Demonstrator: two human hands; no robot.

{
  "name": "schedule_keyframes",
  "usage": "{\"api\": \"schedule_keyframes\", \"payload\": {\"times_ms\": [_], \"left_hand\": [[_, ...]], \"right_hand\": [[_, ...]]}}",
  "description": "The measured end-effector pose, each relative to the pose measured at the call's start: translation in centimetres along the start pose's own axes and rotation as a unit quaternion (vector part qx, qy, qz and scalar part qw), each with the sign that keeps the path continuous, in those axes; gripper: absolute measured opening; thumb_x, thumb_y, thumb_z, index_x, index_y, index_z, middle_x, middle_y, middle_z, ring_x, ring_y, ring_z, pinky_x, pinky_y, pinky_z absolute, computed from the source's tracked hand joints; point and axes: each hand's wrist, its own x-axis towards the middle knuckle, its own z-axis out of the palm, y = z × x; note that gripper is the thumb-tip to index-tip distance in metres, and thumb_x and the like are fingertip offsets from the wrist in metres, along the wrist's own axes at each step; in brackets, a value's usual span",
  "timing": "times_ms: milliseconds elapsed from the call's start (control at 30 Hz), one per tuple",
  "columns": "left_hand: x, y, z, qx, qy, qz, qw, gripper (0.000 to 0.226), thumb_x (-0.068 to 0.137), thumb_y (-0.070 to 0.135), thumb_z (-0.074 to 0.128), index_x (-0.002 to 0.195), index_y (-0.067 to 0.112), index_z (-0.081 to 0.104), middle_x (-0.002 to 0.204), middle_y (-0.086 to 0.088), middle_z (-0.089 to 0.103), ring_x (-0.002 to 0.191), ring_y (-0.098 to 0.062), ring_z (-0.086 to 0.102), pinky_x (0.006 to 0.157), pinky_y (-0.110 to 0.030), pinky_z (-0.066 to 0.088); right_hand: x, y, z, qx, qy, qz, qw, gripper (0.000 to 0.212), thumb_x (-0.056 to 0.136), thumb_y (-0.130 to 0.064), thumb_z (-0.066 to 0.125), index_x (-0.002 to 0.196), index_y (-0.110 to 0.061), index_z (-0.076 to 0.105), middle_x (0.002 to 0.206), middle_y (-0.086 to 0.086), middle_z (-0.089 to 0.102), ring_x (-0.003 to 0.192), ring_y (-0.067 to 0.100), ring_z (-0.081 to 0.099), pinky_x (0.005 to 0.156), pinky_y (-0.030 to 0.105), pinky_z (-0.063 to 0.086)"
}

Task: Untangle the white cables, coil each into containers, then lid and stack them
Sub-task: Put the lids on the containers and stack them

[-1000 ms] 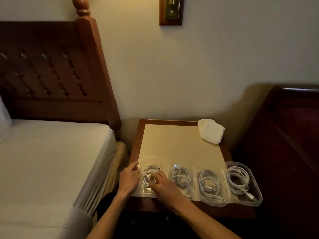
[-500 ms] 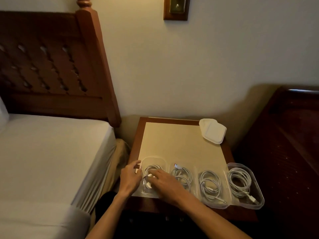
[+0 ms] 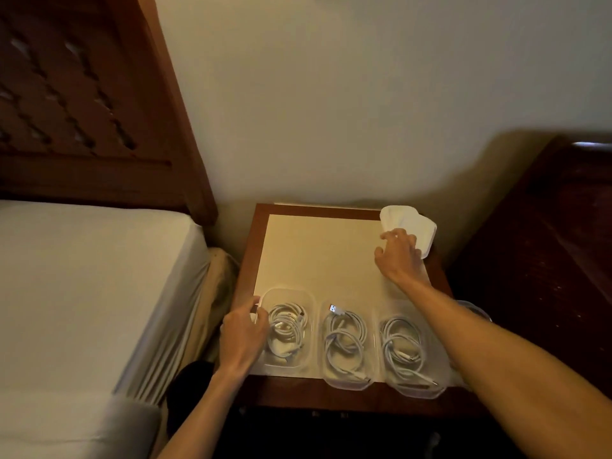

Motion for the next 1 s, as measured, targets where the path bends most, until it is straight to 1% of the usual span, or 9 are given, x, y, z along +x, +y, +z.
{"api": "schedule_keyframes", "payload": {"times_ms": [67, 167, 267, 367, 433, 500, 700, 867, 1000], "left_hand": [[0.2, -0.1, 0.4, 0.003, 0.006, 0.003, 1.000, 0.029, 0.093, 0.026, 0.053, 0.115, 0.016, 0.068, 0.107, -0.005, 0.073, 0.094, -0.023, 0.068, 0.083, -0.036, 0.055], [0.3, 0.2, 0.6, 0.010, 0.009, 0.015, 1.000, 0.025, 0.092, 0.022, 0.053, 0.110, 0.015, 0.070, 0.103, -0.005, 0.073, 0.091, -0.024, 0.068, 0.079, -0.032, 0.053], [0.4, 0.3, 0.7, 0.013, 0.011, 0.016, 1.000, 0.023, 0.093, 0.021, 0.054, 0.108, 0.016, 0.070, 0.100, -0.003, 0.073, 0.087, -0.021, 0.068, 0.075, -0.030, 0.051], [0.4, 0.4, 0.9, 0.009, 0.019, 0.018, 1.000, 0.023, 0.092, 0.021, 0.054, 0.108, 0.016, 0.071, 0.100, -0.002, 0.074, 0.084, -0.019, 0.068, 0.076, -0.029, 0.053], [0.3, 0.6, 1.0, 0.007, 0.025, 0.023, 0.999, 0.022, 0.092, 0.018, 0.055, 0.106, 0.014, 0.071, 0.098, -0.002, 0.074, 0.083, -0.018, 0.067, 0.074, -0.025, 0.049], [0.3, 0.7, 1.1, 0.009, 0.030, 0.027, 0.999, 0.022, 0.092, 0.016, 0.056, 0.106, 0.013, 0.072, 0.098, -0.002, 0.074, 0.081, -0.018, 0.066, 0.072, -0.025, 0.047], [0.4, 0.3, 1.3, 0.005, 0.029, 0.028, 0.999, 0.025, 0.093, 0.020, 0.055, 0.111, 0.013, 0.071, 0.102, 0.000, 0.073, 0.087, -0.015, 0.067, 0.079, -0.030, 0.054], [0.8, 0.5, 1.2, -0.008, 0.030, 0.026, 0.999, 0.024, 0.093, 0.020, 0.055, 0.110, 0.014, 0.071, 0.098, 0.002, 0.073, 0.085, -0.013, 0.067, 0.077, -0.030, 0.055], [1.8, 1.2, 1.2, 0.026, 0.016, 0.013, 0.999, 0.026, 0.093, 0.025, 0.054, 0.111, 0.016, 0.070, 0.103, -0.002, 0.073, 0.089, -0.020, 0.068, 0.079, -0.033, 0.054]], "right_hand": [[1.8, 1.1, 0.5, -0.049, -0.034, 0.049, 0.997, 0.048, 0.094, -0.032, 0.055, 0.137, -0.014, 0.045, 0.150, 0.011, 0.031, 0.135, 0.035, 0.028, 0.106, 0.053, 0.032], [3.8, 2.6, 1.4, -0.096, -0.081, 0.075, 0.989, 0.067, 0.094, -0.040, 0.057, 0.147, -0.016, 0.026, 0.158, 0.011, 0.013, 0.144, 0.038, 0.012, 0.111, 0.060, 0.022], [4.4, 3.9, 2.6, -0.108, -0.111, 0.068, 0.986, 0.066, 0.095, -0.035, 0.057, 0.148, -0.010, 0.025, 0.156, 0.011, 0.019, 0.142, 0.035, 0.018, 0.110, 0.058, 0.027], [3.9, 4.9, 3.0, -0.129, -0.061, 0.018, 0.990, 0.047, 0.098, -0.023, 0.052, 0.140, -0.007, 0.039, 0.147, 0.012, 0.036, 0.134, 0.033, 0.033, 0.101, 0.053, 0.039], [3.5, 5.4, 2.9, -0.145, -0.031, -0.015, 0.989, 0.034, 0.100, -0.018, 0.049, 0.132, -0.008, 0.048, 0.139, 0.012, 0.046, 0.126, 0.032, 0.042, 0.094, 0.049, 0.045], [3.0, 5.6, 2.5, -0.148, -0.009, -0.030, 0.989, 0.028, 0.101, -0.016, 0.048, 0.127, -0.008, 0.054, 0.132, 0.011, 0.053, 0.120, 0.030, 0.049, 0.090, 0.047, 0.050], [2.0, 5.4, 0.7, -0.089, 0.089, -0.069, 0.990, 0.031, 0.100, -0.017, 0.050, 0.125, -0.002, 0.060, 0.122, 0.017, 0.064, 0.108, 0.037, 0.061, 0.083, 0.051, 0.054], [1.2, 4.3, -2.5, 0.004, 0.192, -0.106, 0.976, 0.032, 0.096, -0.019, 0.045, 0.108, -0.002, 0.068, 0.104, 0.018, 0.070, 0.082, 0.038, 0.068, 0.071, 0.043, 0.057], [-1.0, 0.6, -5.8, 0.124, 0.246, -0.156, 0.949, 0.024, 0.094, -0.011, 0.057, 0.114, -0.009, 0.070, 0.103, 0.012, 0.073, 0.084, 0.032, 0.070, 0.071, 0.040, 0.057]]}}
